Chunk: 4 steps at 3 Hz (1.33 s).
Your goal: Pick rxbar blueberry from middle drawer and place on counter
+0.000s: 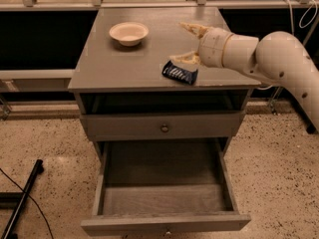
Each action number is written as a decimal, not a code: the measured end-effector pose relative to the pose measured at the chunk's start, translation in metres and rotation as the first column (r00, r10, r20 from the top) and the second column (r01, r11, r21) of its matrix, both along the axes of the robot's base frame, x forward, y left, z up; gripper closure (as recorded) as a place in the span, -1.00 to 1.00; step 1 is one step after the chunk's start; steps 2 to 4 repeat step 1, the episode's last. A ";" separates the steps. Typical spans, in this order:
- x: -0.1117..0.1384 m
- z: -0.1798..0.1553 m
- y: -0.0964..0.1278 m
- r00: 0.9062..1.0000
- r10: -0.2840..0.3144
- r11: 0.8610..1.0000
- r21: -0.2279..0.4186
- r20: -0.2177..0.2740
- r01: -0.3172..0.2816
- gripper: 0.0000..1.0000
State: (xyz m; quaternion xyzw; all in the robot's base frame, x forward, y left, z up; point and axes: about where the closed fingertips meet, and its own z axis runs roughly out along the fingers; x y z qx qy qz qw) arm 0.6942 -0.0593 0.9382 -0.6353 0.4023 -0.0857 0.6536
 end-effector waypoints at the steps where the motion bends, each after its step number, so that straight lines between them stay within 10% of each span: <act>1: 0.000 0.000 0.000 1.000 0.000 1.000 0.000 0.000 0.000 -1.00; 4: 0.000 0.000 0.000 1.000 0.000 1.000 0.000 0.000 0.000 -1.00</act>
Offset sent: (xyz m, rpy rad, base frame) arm 0.0000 0.0000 0.0000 0.0000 0.0000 0.0000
